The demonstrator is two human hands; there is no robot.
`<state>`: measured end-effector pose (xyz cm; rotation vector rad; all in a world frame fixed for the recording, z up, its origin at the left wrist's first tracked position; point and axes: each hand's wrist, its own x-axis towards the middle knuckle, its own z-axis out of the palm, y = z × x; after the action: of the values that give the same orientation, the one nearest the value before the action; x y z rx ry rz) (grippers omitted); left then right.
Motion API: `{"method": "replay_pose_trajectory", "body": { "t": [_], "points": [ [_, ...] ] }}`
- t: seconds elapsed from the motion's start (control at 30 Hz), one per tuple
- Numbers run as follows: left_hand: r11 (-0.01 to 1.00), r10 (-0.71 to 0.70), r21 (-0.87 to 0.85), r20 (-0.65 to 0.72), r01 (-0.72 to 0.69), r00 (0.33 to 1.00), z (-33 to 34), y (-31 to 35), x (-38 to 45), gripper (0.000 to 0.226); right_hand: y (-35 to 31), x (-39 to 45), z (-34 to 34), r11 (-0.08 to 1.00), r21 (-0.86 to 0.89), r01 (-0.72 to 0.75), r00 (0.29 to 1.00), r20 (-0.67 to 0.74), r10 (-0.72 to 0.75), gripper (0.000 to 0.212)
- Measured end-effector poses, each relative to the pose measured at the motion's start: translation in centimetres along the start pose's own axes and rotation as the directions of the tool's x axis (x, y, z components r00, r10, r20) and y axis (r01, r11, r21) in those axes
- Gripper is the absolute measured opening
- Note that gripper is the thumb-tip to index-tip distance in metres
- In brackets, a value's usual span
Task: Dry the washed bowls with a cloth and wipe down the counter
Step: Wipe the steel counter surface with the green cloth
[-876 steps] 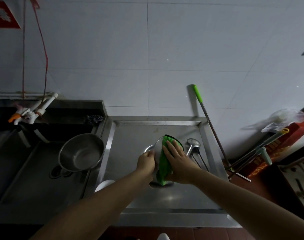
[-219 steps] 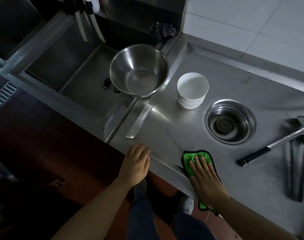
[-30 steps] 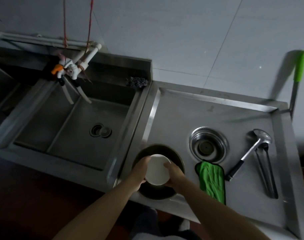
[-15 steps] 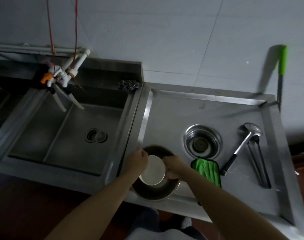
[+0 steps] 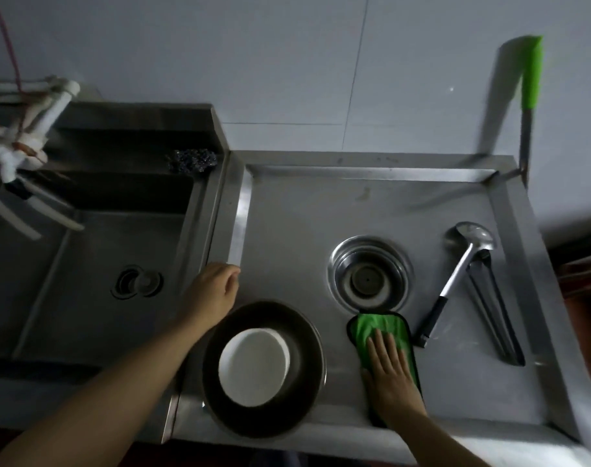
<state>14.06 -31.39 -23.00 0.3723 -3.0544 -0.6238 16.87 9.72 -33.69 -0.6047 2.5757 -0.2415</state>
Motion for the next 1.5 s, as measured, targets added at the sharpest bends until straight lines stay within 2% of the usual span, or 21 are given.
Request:
{"method": "replay_pose_trajectory", "body": {
  "t": [0.13,0.3,0.4,0.53,0.63,0.8,0.87,1.0,1.1,1.17,1.27,1.33,1.43,1.5],
  "points": [
    [0.965,0.258,0.064,-0.054,-0.254,0.965,1.5,-3.8,1.6,0.020,-1.6,4.3,0.5,0.983,-0.106,0.148,0.980,-0.115,-0.160,0.061],
    [0.921,0.377,0.137,-0.072,-0.365,0.923,4.1,-7.4,3.6,0.033,-3.4,9.7,-0.7,0.930,-0.207,0.305,0.937,-0.111,-0.332,0.055],
    [0.894,0.418,0.195,-0.040,-0.404,0.907,4.8,-8.3,3.6,0.030,-4.6,13.3,-1.5,0.830,-0.300,0.470,0.862,-0.048,-0.505,0.062],
    [0.888,0.401,0.249,-0.004,-0.387,0.916,4.8,-9.3,2.9,0.036,-7.3,19.1,-2.8,0.729,-0.319,0.605,0.771,0.005,-0.637,0.061],
    [0.889,0.386,0.274,-0.013,-0.368,0.922,4.9,-10.0,2.6,0.036,-10.6,23.8,-4.0,0.676,-0.298,0.674,0.711,0.012,-0.703,0.057],
    [0.918,0.347,0.235,-0.085,-0.320,0.934,3.4,-10.6,3.3,0.030,-16.0,28.5,-4.9,0.605,-0.343,0.719,0.666,0.092,-0.740,0.056],
    [0.923,0.338,0.239,-0.129,-0.302,0.932,2.9,-10.6,3.2,0.030,-16.4,28.2,-4.5,0.519,-0.340,0.784,0.587,0.135,-0.798,0.056],
    [0.915,0.372,0.207,-0.097,-0.347,0.923,2.8,-9.9,3.2,0.036,-15.4,26.0,-3.0,0.203,-0.346,0.916,0.292,0.228,-0.929,0.060],
    [0.918,0.345,0.245,-0.114,-0.311,0.931,2.7,-8.7,3.5,0.029,-15.5,26.2,-3.6,0.113,-0.294,0.949,0.206,0.306,-0.929,0.056],
    [0.915,0.345,0.267,-0.123,-0.304,0.930,2.8,-8.2,4.2,0.026,-15.8,27.7,-4.1,0.159,-0.276,0.948,0.248,0.329,-0.911,0.056],
    [0.910,0.352,0.274,-0.115,-0.310,0.929,4.2,-7.7,5.9,0.033,-15.8,30.5,-5.4,0.403,-0.305,0.863,0.478,0.238,-0.845,0.056],
    [0.934,0.302,0.231,-0.108,-0.271,0.947,5.3,-7.2,7.3,0.038,-15.6,32.6,-6.7,0.549,-0.316,0.774,0.612,0.148,-0.777,0.054],
    [0.967,0.170,0.201,-0.059,-0.155,0.984,6.6,-6.2,8.7,0.052,-15.9,35.4,-8.4,0.721,-0.287,0.631,0.760,0.040,-0.649,0.053],
    [0.974,0.133,0.189,-0.042,-0.123,0.990,7.2,-5.8,9.4,0.056,-16.1,37.6,-9.4,0.785,-0.279,0.553,0.813,-0.027,-0.582,0.056]
  ]
}}
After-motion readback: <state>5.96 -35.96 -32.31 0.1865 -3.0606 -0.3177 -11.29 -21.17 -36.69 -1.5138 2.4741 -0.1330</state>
